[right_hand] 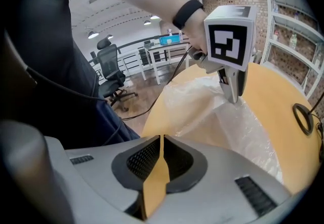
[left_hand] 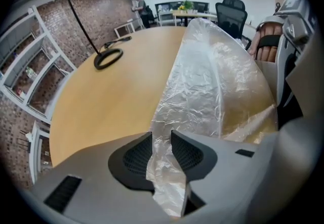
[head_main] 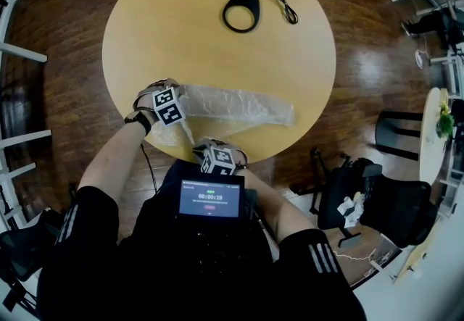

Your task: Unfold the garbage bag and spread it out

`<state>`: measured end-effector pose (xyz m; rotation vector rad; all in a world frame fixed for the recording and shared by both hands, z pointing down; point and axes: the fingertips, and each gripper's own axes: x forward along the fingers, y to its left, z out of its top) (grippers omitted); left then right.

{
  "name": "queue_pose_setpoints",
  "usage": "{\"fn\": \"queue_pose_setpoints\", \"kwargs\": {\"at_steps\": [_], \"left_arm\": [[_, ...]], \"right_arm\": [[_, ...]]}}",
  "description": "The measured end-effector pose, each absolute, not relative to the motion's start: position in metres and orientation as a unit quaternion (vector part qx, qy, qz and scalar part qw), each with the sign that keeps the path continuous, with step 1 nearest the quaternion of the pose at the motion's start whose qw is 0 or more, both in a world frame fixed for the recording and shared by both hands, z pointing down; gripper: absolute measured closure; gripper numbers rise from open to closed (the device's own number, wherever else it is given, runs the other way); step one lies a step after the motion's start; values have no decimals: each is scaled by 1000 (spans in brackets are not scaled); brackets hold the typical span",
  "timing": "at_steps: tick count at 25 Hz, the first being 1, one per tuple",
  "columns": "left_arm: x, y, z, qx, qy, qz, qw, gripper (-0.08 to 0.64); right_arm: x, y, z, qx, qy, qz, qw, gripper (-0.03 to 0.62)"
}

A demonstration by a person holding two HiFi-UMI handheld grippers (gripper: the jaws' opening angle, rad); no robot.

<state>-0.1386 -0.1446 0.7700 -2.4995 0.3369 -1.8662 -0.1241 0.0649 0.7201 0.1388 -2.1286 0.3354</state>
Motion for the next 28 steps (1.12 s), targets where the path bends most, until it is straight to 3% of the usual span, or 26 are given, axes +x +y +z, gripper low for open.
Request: {"fn": "queue_pose_setpoints", "kwargs": {"at_steps": [8,15,28], "left_arm": [[-130,-142,761,-803,111,-586,11,431],[-87,-127,727,-836,103,-539,23,431],[-25,-109,753,-834,63,-547,14,431]], "right_arm": [[-100,30,662,130,-899,104,406,472],[-36,2,652,199,-878,79,429,362],[13,3,691,181,-831,61,522,364]]}}
